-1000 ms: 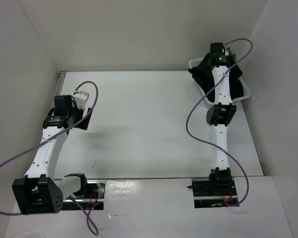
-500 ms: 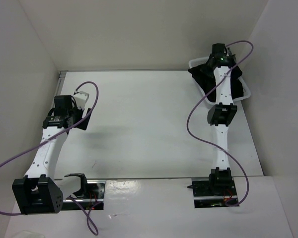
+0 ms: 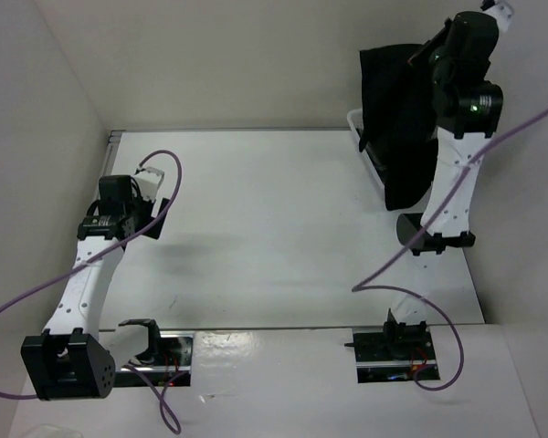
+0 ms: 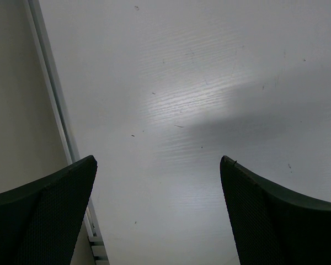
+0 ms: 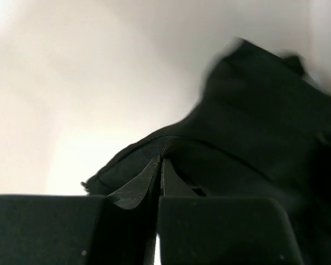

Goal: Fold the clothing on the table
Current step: Move the skirt to the center of the board, then flatten the skirt out

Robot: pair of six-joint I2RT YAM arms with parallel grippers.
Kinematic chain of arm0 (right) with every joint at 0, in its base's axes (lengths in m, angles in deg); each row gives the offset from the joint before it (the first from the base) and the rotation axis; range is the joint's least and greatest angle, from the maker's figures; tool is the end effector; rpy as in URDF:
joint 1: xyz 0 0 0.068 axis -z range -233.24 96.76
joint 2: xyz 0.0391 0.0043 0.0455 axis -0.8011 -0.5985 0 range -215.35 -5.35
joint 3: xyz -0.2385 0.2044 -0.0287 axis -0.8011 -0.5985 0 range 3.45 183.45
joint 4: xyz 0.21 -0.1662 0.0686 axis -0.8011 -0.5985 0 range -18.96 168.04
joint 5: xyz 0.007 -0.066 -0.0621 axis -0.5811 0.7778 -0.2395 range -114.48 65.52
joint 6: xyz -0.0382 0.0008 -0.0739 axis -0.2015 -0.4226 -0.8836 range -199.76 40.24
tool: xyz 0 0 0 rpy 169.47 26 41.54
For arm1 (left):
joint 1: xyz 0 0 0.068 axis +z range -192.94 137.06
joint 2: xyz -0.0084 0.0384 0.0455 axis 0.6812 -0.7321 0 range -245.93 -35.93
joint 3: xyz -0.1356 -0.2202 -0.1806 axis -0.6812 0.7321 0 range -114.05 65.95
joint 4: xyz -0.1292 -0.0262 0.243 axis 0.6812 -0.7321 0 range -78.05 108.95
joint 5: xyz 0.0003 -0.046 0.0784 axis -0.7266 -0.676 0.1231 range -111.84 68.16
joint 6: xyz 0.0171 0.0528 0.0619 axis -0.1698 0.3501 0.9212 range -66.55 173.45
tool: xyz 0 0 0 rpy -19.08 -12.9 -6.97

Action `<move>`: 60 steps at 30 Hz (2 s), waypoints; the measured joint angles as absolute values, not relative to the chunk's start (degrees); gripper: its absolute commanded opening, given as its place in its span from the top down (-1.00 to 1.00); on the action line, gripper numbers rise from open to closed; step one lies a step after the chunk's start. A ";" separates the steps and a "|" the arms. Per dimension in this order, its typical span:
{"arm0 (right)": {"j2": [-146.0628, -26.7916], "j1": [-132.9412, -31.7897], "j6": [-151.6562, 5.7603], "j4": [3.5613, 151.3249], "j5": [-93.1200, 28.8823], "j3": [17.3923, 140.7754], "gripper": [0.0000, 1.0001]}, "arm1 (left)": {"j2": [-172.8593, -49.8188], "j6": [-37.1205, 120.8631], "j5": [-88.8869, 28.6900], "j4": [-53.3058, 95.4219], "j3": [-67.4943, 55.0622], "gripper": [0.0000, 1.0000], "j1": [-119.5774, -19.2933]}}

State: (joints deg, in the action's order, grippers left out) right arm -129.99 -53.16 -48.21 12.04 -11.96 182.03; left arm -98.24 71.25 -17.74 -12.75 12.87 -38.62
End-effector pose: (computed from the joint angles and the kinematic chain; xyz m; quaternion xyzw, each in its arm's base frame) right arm 0.4417 -0.0163 0.5828 0.2766 0.7249 0.0880 0.6247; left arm 0.2537 0.0243 0.3076 0.0920 0.9046 0.1115 0.4011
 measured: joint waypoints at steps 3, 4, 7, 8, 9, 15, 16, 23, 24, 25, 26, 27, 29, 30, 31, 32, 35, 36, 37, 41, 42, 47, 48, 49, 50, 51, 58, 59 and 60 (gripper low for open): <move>-122.47 -57.34 -48.58 12.06 -10.83 183.41 1.00 | -96.64 71.12 -18.18 -12.75 12.87 -0.96 -39.06; -120.52 -58.67 -49.02 12.11 -10.72 183.41 1.00 | -96.03 71.10 -18.39 -12.77 12.85 -0.96 -39.19; -116.00 -64.05 -51.34 12.65 -9.30 183.26 1.00 | -94.06 71.03 -19.14 -12.84 12.79 -0.96 -39.52; -114.90 -66.65 -52.71 13.07 -8.27 183.04 1.00 | -93.41 70.90 -19.27 -12.90 12.74 -0.96 -39.52; -113.66 -71.11 -54.35 13.83 -7.16 182.91 1.00 | -92.90 70.66 -19.38 -12.99 12.61 -0.96 -39.52; -108.65 -89.55 -58.31 21.59 -17.67 182.38 1.00 | -91.31 66.79 -20.86 -13.58 10.80 -0.96 -39.52; -108.00 -89.55 -58.09 22.80 -20.07 182.40 1.00 | -91.31 66.42 -21.17 -13.62 10.34 -0.96 -39.52; -108.89 -89.62 -53.37 29.96 -32.88 183.37 1.00 | -91.24 62.01 -22.68 -13.82 6.56 -0.96 -39.47; -109.92 -89.62 -52.50 29.85 -33.45 183.39 1.00 | -91.24 61.85 -22.66 -13.80 6.14 -0.96 -39.47; -111.39 -89.73 -51.82 29.59 -34.02 183.39 1.00 | -91.24 61.72 -22.61 -13.86 5.66 -0.96 -39.47; -112.74 -90.06 -51.12 29.11 -34.46 183.41 0.98 | -91.24 61.57 -22.59 -13.82 5.33 -0.96 -39.47; -114.58 -90.43 -50.64 28.22 -34.81 183.41 0.86 | -91.24 61.26 -22.53 -13.84 4.98 -0.98 -39.47; -118.34 -91.50 -49.72 26.20 -35.75 183.43 0.25 | -91.24 60.78 -21.78 -13.91 4.39 -0.98 -39.47; -121.20 -92.11 -49.17 24.57 -36.18 183.41 0.13 | -91.24 60.76 -21.30 -13.93 4.15 -0.98 -39.45; -123.84 -92.46 -48.87 22.69 -36.58 183.34 -0.01 | -91.24 60.76 -20.47 -13.93 3.89 -0.98 -39.43; -127.08 -92.77 -48.69 20.54 -36.77 183.30 -0.18 | -91.24 60.78 -19.84 -13.91 3.78 -0.98 -39.43; -135.14 -93.27 -48.26 13.00 -33.10 182.16 -0.86 | -91.35 61.20 -17.96 -14.15 3.21 -0.98 -39.14; -137.35 -93.36 -48.50 10.51 -31.22 181.62 -0.97 | -91.42 61.61 -17.61 -14.21 2.95 -0.98 -39.03; -138.82 -93.38 -48.65 8.44 -29.45 180.94 -0.97 | -91.44 62.31 -17.56 -14.28 2.75 -0.98 -38.97; -138.42 -93.44 -48.82 3.21 -22.61 179.78 -0.97 | -91.39 67.25 -19.51 -15.55 2.45 -0.98 -39.84; -136.78 -93.66 -49.20 2.97 -20.55 179.56 -0.97 | -91.35 68.83 -20.73 -16.42 2.40 -0.98 -40.76; -116.65 -96.07 -48.17 4.00 -8.60 161.97 -0.97 | -94.85 74.53 -24.78 -24.51 -0.90 -0.98 -53.83; -109.46 -96.61 -47.67 6.29 -6.30 152.68 -0.97 | -97.14 74.64 -25.10 -25.34 -1.88 -0.98 -57.88; -101.94 -96.11 -47.12 9.48 -5.71 141.86 -0.97 | -99.22 74.64 -25.48 -25.82 -2.45 -0.98 -61.35; -93.22 -94.14 -47.01 13.96 -7.83 129.49 -0.97 | -101.30 74.55 -25.41 -25.95 -2.54 -0.98 -64.69; -85.40 -89.07 -47.23 19.52 -12.69 117.01 -0.97 | -103.11 74.51 -25.83 -25.99 -2.19 -0.98 -67.45; -75.78 -67.37 -50.05 38.20 -27.11 62.96 -0.97 | -103.15 74.73 -28.62 -27.22 6.29 -0.98 -81.00; -80.09 -69.66 -50.51 39.23 -28.53 62.08 -0.97 | -103.88 74.71 -27.36 -27.22 6.32 -0.98 -82.99; -83.23 -71.33 -50.90 40.06 -29.95 62.04 -0.97 | -104.84 74.69 -26.13 -26.83 6.32 -0.98 -85.33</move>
State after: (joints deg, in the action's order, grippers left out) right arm -83.23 -71.33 -50.90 40.06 -29.95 62.04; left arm -104.84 74.69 -26.13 -26.83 6.32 -85.33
